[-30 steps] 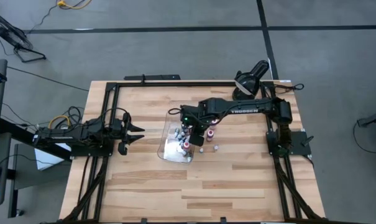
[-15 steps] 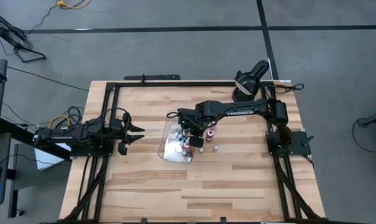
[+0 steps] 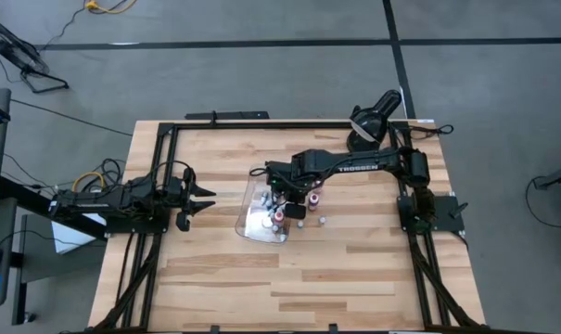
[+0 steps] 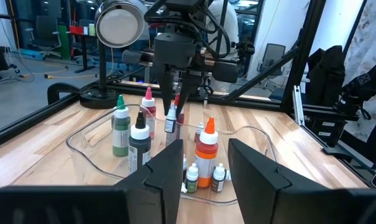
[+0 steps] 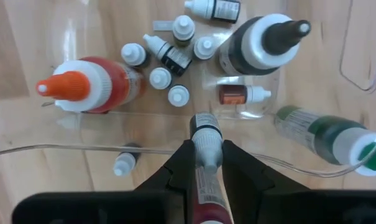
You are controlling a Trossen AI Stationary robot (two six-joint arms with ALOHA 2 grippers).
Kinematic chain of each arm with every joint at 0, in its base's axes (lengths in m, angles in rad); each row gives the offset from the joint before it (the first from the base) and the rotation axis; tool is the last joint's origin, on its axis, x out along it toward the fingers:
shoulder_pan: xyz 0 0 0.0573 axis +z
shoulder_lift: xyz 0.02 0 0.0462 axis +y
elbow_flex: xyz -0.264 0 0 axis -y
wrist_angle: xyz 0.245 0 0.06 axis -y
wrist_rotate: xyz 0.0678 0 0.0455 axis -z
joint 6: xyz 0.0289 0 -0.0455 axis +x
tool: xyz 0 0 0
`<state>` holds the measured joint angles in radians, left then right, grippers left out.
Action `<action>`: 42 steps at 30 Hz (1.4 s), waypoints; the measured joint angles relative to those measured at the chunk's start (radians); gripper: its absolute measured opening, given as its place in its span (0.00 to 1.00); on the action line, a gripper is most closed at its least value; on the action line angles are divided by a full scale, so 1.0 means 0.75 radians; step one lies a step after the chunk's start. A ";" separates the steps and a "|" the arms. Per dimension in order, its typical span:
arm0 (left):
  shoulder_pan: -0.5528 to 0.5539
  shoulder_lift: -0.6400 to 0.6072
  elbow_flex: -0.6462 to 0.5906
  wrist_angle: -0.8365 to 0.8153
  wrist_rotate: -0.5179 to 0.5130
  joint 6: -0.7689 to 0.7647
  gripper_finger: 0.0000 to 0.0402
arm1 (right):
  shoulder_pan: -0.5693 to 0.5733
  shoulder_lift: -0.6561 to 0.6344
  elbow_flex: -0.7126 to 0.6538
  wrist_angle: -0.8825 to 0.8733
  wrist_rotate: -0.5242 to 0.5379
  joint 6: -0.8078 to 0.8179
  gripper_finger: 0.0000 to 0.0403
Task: Pick & Place food coloring
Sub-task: Put the dark blue food coloring bottle into the transparent bin, then put the large red food coloring bottle into the transparent bin
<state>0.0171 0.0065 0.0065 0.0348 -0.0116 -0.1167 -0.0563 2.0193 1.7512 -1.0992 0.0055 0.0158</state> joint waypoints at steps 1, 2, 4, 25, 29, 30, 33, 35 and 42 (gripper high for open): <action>0.000 0.000 0.000 0.000 0.000 0.000 0.29 | 0.000 0.000 0.000 0.001 0.000 0.000 0.15; 0.000 0.000 0.000 0.000 0.000 0.000 0.29 | -0.001 -0.001 0.000 0.000 0.000 0.000 0.16; 0.000 0.000 0.000 0.000 0.000 0.000 0.29 | -0.001 -0.001 0.000 0.000 -0.004 0.000 0.17; 0.000 0.000 0.000 0.000 0.000 0.000 0.29 | 0.003 -0.002 0.000 -0.030 -0.007 0.014 0.18; 0.000 0.000 0.000 0.000 0.000 0.000 0.29 | 0.003 -0.002 0.000 -0.015 -0.007 0.014 0.18; 0.000 0.000 0.000 0.000 0.000 0.000 0.29 | 0.003 -0.002 0.000 -0.010 -0.008 0.014 0.18; 0.000 0.000 0.000 0.000 0.000 0.000 0.29 | 0.003 -0.002 0.000 -0.002 -0.009 0.014 0.19; 0.000 0.000 0.000 0.000 0.000 0.000 0.29 | 0.003 -0.002 -0.001 0.000 -0.010 0.014 0.22; 0.000 0.000 0.000 0.000 0.000 0.000 0.29 | 0.003 -0.002 -0.001 0.001 -0.009 0.016 0.42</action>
<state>0.0171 0.0064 0.0065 0.0348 -0.0116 -0.1165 -0.0540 2.0178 1.7508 -1.0985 -0.0010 0.0280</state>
